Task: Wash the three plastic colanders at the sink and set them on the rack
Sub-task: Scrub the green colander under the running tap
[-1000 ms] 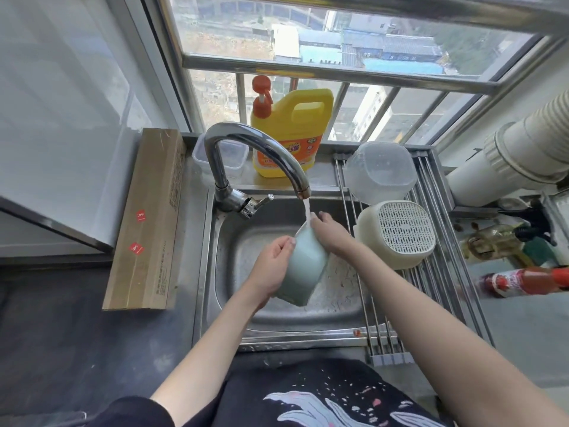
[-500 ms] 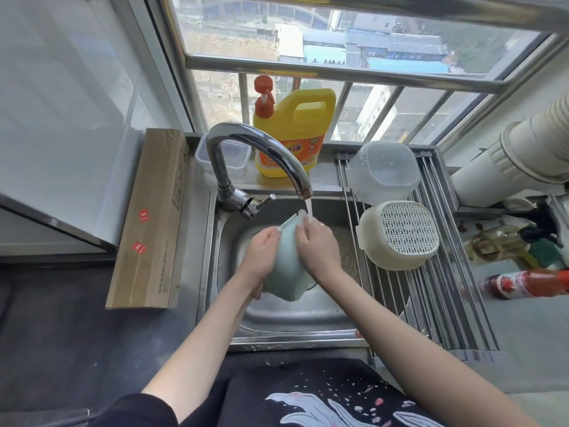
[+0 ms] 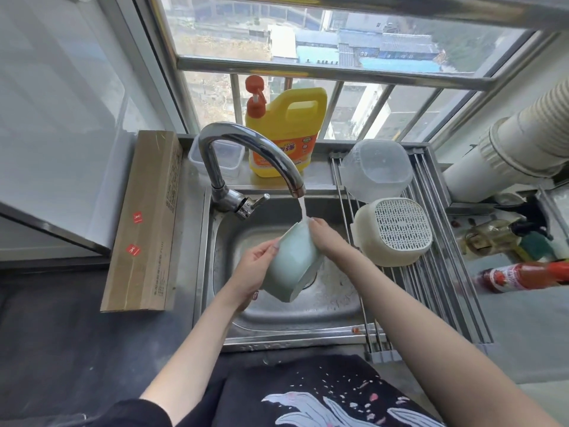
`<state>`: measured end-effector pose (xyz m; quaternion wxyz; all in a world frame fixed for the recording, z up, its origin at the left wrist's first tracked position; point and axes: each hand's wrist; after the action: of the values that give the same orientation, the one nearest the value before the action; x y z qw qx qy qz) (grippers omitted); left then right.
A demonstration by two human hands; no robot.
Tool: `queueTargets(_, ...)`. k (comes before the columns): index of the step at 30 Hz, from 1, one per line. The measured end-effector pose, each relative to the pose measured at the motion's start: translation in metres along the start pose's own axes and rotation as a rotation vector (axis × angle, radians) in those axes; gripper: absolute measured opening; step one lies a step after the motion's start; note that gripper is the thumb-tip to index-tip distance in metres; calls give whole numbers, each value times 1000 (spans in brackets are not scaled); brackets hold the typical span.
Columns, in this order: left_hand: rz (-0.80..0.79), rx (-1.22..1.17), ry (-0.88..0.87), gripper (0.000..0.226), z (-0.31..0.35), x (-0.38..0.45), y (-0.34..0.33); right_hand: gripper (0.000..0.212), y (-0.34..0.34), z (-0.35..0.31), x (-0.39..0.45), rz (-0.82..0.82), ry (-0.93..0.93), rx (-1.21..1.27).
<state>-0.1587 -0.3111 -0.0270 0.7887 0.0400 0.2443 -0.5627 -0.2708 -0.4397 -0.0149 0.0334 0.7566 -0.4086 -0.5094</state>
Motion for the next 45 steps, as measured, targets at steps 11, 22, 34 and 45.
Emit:
queueTargets(11, -329, -47, 37, 45, -7, 2, 18, 39, -14, 7, -14, -40, -324, 991)
queueTargets(22, 44, 248, -219, 65, 7, 33, -17, 47, -40, 27, -50, 220, 256, 888)
queueTargets(34, 95, 498, -276, 50, -2, 29, -19, 46, -40, 11, -25, 379, 173, -219)
queueTargets(45, 170, 632, -372, 54, 7, 23, -24, 51, -20, -16, 0, 298, -35, -198)
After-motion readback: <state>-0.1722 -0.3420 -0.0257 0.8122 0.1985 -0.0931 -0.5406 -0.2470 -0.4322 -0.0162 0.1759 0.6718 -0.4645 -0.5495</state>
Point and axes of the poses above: each hand's wrist, its own x-axis towards the middle knuckle, its own y-axis out of the back of the hand, z = x × y, and after that the axes turned 5 degrees about -y, right-handed
